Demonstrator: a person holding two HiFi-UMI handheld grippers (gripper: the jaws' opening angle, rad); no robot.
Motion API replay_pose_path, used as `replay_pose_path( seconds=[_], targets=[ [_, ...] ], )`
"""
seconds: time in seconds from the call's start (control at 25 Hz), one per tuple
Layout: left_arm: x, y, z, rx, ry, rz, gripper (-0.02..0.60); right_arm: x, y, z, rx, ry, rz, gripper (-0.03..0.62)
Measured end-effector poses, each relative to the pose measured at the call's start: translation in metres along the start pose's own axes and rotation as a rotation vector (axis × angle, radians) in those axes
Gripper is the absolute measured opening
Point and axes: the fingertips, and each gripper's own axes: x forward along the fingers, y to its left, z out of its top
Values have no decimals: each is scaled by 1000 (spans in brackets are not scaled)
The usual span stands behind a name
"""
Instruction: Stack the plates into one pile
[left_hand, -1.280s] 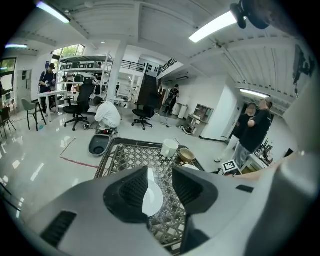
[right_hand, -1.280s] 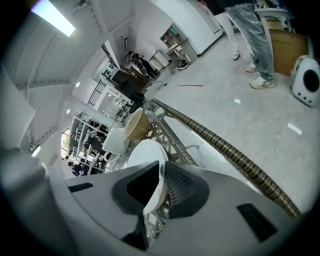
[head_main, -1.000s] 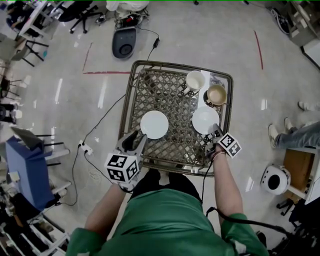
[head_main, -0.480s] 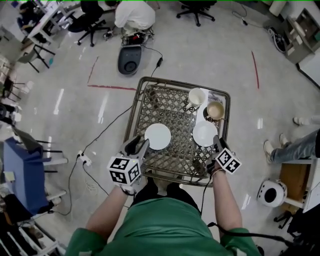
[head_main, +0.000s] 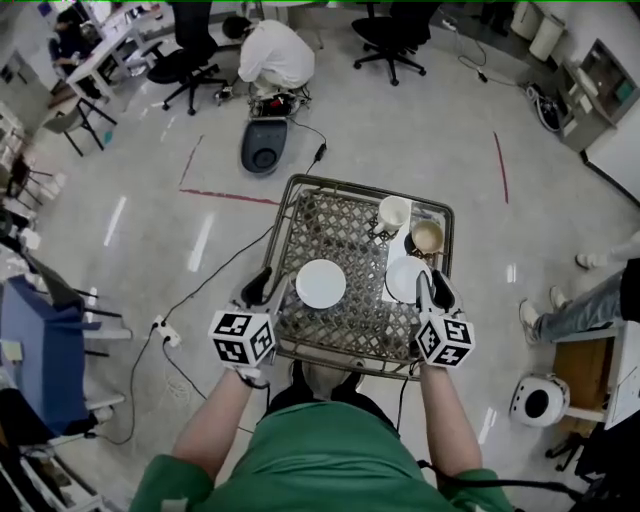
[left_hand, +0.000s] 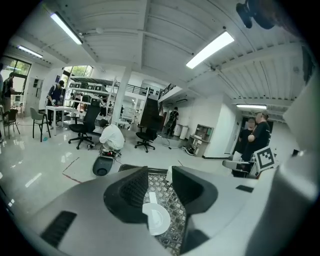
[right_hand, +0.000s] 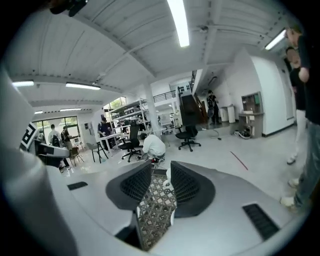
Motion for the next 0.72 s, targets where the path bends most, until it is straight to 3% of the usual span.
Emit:
replay_pose_path(
  seconds=[0.28,0.52,0.72],
  targets=[
    [-22,-7,25,21,-76,-8,161,-32,50,53,-154,-122,61,117],
    [-37,-16,32,39,-116,-7,161,-55,72,72,-193,-183,111,91],
    [-45,-12,19,42,-106,44,161,-72,82,74,-222,-201,158,81]
  ],
)
